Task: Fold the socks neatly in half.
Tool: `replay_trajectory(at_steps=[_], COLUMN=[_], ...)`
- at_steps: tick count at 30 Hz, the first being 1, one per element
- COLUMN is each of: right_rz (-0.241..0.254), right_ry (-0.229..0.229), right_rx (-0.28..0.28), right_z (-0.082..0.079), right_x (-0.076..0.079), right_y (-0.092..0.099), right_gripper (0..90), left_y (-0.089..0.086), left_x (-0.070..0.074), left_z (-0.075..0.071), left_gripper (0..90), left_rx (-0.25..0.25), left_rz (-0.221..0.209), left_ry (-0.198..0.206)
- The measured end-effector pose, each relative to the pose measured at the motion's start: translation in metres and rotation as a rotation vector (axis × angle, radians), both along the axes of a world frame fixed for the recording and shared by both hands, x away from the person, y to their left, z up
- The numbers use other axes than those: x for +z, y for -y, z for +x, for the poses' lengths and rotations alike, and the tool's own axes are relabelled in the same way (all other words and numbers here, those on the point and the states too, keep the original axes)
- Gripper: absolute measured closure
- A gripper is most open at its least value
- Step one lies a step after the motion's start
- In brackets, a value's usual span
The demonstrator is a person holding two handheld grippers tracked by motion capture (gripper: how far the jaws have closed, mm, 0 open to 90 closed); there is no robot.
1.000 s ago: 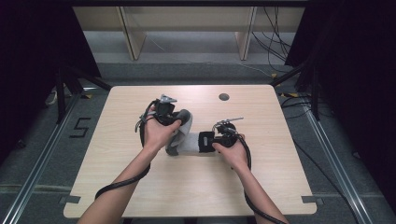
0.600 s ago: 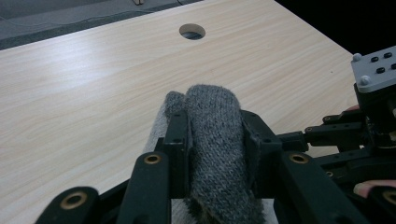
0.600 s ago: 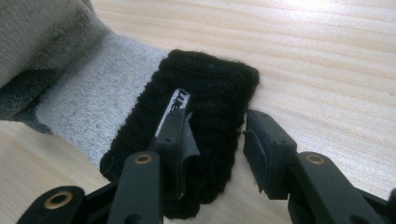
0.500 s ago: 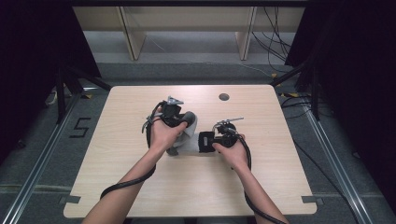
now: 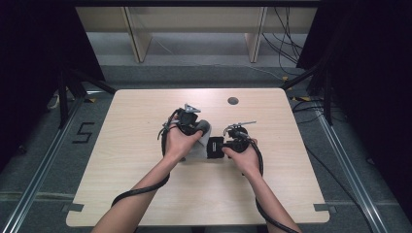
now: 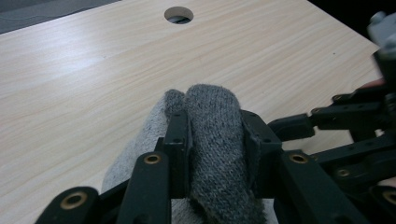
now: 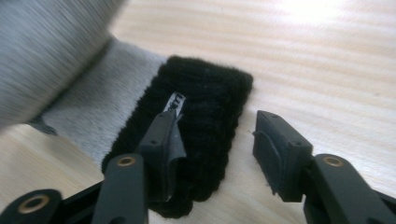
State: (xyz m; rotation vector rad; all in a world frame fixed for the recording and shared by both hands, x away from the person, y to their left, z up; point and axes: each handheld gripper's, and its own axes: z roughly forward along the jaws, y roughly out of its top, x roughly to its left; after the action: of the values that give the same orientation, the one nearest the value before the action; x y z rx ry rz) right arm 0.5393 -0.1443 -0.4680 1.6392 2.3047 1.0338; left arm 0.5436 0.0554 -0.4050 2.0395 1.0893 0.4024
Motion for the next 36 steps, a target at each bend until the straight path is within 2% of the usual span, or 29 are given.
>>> replay_trajectory(at_steps=[1, 3, 4, 6, 7, 8, 9, 10, 11, 12, 13, 14, 15, 16, 17, 18, 19, 20, 22, 23, 24, 27, 28, 29, 30, 31, 34, 35, 36], right_rz=[-0.004, 0.020, 0.031, 0.035, 0.040, 0.039, 0.034, 0.038, 0.052, 0.040, 0.035, 0.029, 0.063, 0.041, 0.047, 0.043, 0.024, 0.044, 0.033, 0.028, 0.027, 0.031, 0.024, 0.041, 0.020, 0.024, 0.038, 0.043, 0.033], right_ry=[0.038, 0.050, 0.041, 0.062, 0.072, 0.059, 0.086, 0.090, 0.075, 0.108, 0.082, 0.109, 0.066, 0.113, 0.084, 0.108, 0.095, 0.083, 0.095, 0.082, 0.088, 0.061, 0.082, 0.059, 0.078, 0.081, 0.060, 0.082, 0.078], right_rx=[0.029, 0.003, -0.011, -0.027, -0.026, -0.038, -0.025, -0.025, -0.048, -0.012, -0.033, -0.011, -0.047, -0.004, -0.020, -0.009, -0.025, -0.011, -0.017, -0.020, -0.018, -0.026, -0.020, -0.049, -0.026, -0.011, -0.038, -0.015, -0.030], right_z=[0.001, -0.003, -0.005, -0.009, -0.011, -0.014, -0.014, -0.017, -0.021, -0.019, -0.022, -0.022, -0.026, -0.023, -0.025, -0.024, -0.025, -0.025, -0.024, -0.025, -0.025, -0.026, -0.024, -0.027, -0.025, -0.024, -0.024, -0.023, -0.022], right_x=[0.002, 0.007, 0.011, 0.017, 0.019, 0.023, 0.024, 0.026, 0.029, 0.028, 0.030, 0.030, 0.032, 0.030, 0.031, 0.029, 0.030, 0.029, 0.027, 0.027, 0.026, 0.026, 0.024, 0.025, 0.024, 0.023, 0.024, 0.023, 0.024], right_y=[0.004, 0.008, 0.010, 0.015, 0.018, 0.020, 0.023, 0.024, 0.022, 0.026, 0.025, 0.027, 0.024, 0.028, 0.028, 0.029, 0.028, 0.030, 0.031, 0.032, 0.032, 0.032, 0.033, 0.030, 0.032, 0.033, 0.031, 0.032, 0.032], right_gripper=[49.6, 49.5, 49.7, 51.1, 52.3, 53.5, 54.7, 56.0, 57.1, 58.0, 58.4, 58.5, 58.5, 58.5, 58.4, 58.3, 58.1, 58.0, 57.6, 57.3, 57.2, 56.5, 56.3, 56.0, 55.6, 55.1, 53.1, 52.3, 51.5], left_y=[0.001, 0.004, 0.006, 0.009, 0.010, 0.012, 0.014, 0.017, 0.018, 0.020, 0.022, 0.024, 0.025, 0.027, 0.029, 0.030, 0.031, 0.032, 0.033, 0.034, 0.034, 0.034, 0.034, 0.033, 0.032, 0.030, 0.027, 0.025, 0.022], left_x=[-0.001, -0.003, -0.004, -0.007, -0.008, -0.009, -0.011, -0.014, -0.015, -0.017, -0.019, -0.021, -0.023, -0.026, -0.028, -0.030, -0.032, -0.034, -0.036, -0.037, -0.037, -0.038, -0.039, -0.039, -0.040, -0.039, -0.035, -0.032, -0.029], left_z=[0.000, 0.001, 0.001, 0.001, 0.001, 0.002, 0.002, 0.002, 0.002, 0.002, 0.002, 0.002, 0.003, 0.003, 0.003, 0.003, 0.003, 0.003, 0.002, 0.002, 0.003, 0.002, 0.002, 0.002, 0.002, 0.003, 0.001, -0.001, -0.002], left_gripper=[66.3, 66.3, 66.3, 66.3, 66.3, 66.3, 66.3, 66.2, 66.2, 66.2, 66.2, 66.1, 66.1, 65.9, 65.8, 65.7, 65.6, 65.5, 65.3, 65.2, 64.9, 63.0, 62.1, 60.8, 58.8, 55.4, 42.9, 39.7, 37.3], left_rx=[-0.005, 0.000, 0.002, 0.000, 0.001, -0.001, -0.002, -0.001, -0.002, -0.004, -0.005, -0.001, -0.012, -0.017, -0.018, -0.019, -0.021, -0.022, -0.020, -0.021, -0.026, -0.047, -0.046, -0.051, -0.055, -0.070, -0.095, -0.098, -0.097], left_rz=[0.008, 0.016, 0.021, 0.031, 0.036, 0.042, 0.048, 0.050, 0.053, 0.055, 0.060, 0.063, 0.070, 0.076, 0.079, 0.090, 0.092, 0.087, 0.092, 0.093, 0.091, 0.087, 0.077, 0.068, 0.059, 0.053, 0.027, 0.006, -0.008], left_ry=[-0.002, 0.001, 0.004, 0.007, 0.003, 0.003, 0.002, 0.004, -0.001, 0.000, 0.000, 0.002, -0.003, 0.000, 0.003, 0.007, 0.008, 0.009, 0.013, 0.016, 0.014, 0.029, 0.031, 0.030, 0.037, 0.037, 0.067, 0.075, 0.081])
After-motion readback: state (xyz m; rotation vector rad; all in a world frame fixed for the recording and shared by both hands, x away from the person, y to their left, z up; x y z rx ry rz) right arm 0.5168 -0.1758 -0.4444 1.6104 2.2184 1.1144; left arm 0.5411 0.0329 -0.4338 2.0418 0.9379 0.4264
